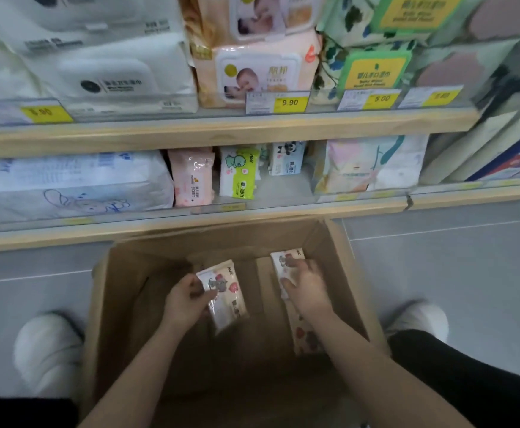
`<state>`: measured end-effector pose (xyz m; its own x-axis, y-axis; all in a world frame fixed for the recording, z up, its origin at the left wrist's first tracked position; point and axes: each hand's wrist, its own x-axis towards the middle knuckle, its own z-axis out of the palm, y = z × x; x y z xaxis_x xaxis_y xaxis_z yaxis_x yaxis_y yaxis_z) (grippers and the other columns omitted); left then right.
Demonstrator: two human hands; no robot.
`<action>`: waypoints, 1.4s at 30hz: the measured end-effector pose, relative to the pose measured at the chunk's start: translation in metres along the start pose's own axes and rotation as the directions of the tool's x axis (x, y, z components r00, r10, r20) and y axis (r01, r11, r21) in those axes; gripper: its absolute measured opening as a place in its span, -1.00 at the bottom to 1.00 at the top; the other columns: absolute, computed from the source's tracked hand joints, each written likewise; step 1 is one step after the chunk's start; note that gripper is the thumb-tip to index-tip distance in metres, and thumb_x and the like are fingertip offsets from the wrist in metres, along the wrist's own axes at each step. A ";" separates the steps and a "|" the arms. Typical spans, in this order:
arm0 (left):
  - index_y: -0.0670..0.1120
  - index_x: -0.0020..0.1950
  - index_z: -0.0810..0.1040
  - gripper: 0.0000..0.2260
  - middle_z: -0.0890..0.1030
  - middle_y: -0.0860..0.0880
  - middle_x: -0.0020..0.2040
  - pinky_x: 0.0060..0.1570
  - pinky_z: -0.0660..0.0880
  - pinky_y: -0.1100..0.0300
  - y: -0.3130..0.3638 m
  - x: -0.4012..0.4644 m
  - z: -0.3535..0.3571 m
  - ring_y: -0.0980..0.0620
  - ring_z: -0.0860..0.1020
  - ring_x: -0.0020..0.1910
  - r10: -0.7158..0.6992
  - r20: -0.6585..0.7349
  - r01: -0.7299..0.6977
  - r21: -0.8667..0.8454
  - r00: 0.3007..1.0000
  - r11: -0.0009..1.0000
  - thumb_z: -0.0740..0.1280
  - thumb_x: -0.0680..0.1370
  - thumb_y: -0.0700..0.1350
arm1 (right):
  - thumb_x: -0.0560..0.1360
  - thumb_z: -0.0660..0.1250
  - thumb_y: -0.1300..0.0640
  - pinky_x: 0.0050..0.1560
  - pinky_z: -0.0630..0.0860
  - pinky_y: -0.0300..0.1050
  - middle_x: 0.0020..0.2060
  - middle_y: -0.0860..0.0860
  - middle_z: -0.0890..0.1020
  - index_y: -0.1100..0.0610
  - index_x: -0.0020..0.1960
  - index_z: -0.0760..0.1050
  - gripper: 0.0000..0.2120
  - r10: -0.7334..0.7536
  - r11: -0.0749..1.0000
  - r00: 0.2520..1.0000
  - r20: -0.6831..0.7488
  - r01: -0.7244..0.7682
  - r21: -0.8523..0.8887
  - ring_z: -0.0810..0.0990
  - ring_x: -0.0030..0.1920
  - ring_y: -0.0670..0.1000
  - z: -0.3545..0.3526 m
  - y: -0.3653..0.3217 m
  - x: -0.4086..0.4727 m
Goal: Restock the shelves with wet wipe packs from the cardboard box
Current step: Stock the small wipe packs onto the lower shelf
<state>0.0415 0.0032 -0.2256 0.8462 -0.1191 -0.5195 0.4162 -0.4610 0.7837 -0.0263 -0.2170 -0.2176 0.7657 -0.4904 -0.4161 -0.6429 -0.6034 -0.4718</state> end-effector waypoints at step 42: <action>-0.13 -0.06 0.44 -0.83 0.62 -0.10 -0.03 -0.14 0.61 -0.04 0.134 0.022 -0.030 -0.07 0.60 -0.04 0.322 -0.013 -0.322 0.018 0.947 0.947 0.42 0.46 -0.18 | 0.33 0.52 0.09 -0.14 0.24 -0.37 0.00 0.17 0.55 0.18 -0.22 0.49 -0.76 -0.174 0.929 0.907 -0.383 0.280 0.241 0.45 -0.15 -0.05 -0.107 -0.100 0.067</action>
<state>0.1263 -0.0349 -0.1217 0.9394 -0.2496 -0.2350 0.1159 -0.4138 0.9030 0.0917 -0.2566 -0.1149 0.8143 -0.5805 0.0027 -0.3874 -0.5468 -0.7422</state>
